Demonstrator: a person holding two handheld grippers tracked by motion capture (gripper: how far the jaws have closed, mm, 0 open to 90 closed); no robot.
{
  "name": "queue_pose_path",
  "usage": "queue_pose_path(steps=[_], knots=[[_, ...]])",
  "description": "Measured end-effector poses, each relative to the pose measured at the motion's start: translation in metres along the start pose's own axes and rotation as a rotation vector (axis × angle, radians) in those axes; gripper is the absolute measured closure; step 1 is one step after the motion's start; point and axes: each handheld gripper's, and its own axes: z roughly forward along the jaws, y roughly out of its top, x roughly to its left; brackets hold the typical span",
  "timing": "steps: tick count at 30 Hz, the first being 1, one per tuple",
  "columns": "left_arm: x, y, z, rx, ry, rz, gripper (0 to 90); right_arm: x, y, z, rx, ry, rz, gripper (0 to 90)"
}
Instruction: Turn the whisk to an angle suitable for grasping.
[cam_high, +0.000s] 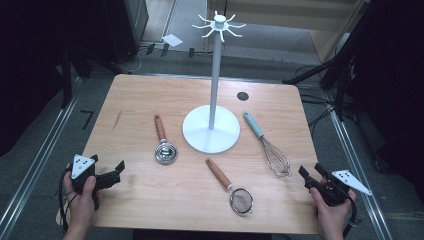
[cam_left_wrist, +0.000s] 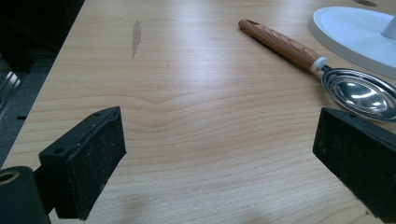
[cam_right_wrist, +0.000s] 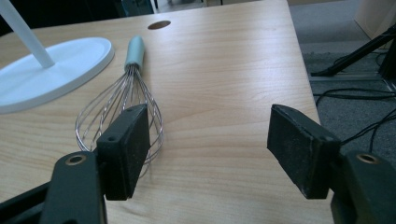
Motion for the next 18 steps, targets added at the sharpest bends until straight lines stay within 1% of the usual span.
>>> queue_pose_path(steps=[2,5,6,7,8,9,10,11,13,14,15,16,17,18], knots=[[0.000,0.000,0.000,-0.001,0.000,-0.001,3.0,0.000,0.001,-0.001,-0.007,0.005,0.006,31.3],[0.000,0.000,0.001,0.000,0.002,-0.003,3.0,0.001,0.005,-0.003,-0.006,-0.008,0.008,31.2],[0.000,0.000,0.001,-0.002,0.003,-0.007,3.0,0.002,0.007,-0.002,0.002,-0.029,0.013,35.9],[0.000,0.001,0.001,-0.001,0.002,-0.009,3.0,0.007,0.011,-0.002,0.022,-0.074,0.013,38.9],[0.001,0.001,0.001,0.003,0.002,-0.012,3.0,0.010,0.013,-0.002,0.019,-0.064,-0.001,39.2],[0.001,0.001,0.001,0.003,0.002,-0.012,3.0,0.010,0.013,-0.002,0.019,-0.064,-0.001,39.2],[0.001,0.001,0.001,0.001,0.000,-0.014,3.0,0.013,0.015,-0.001,0.019,-0.046,-0.015,39.2],[0.001,0.001,0.001,0.000,0.000,-0.014,3.0,0.015,0.017,0.000,0.026,-0.021,-0.018,39.9],[0.001,0.001,0.001,0.001,0.003,-0.011,3.0,0.020,0.024,0.001,0.042,0.007,-0.040,43.6],[0.000,0.001,0.001,0.000,0.002,-0.011,3.1,0.025,0.032,0.004,0.074,0.045,-0.090,45.2],[0.000,0.001,0.001,0.000,0.002,-0.011,3.1,0.025,0.032,0.004,0.074,0.045,-0.090,45.2],[0.000,0.001,0.001,0.001,0.004,-0.010,3.1,0.029,0.039,0.008,0.131,0.089,-0.144,46.0],[0.000,0.001,0.001,0.001,0.004,-0.010,3.1,0.029,0.039,0.008,0.131,0.089,-0.144,46.0],[0.000,0.001,0.001,0.003,0.004,-0.011,3.1,0.035,0.045,0.012,0.174,0.108,-0.185,46.6]])
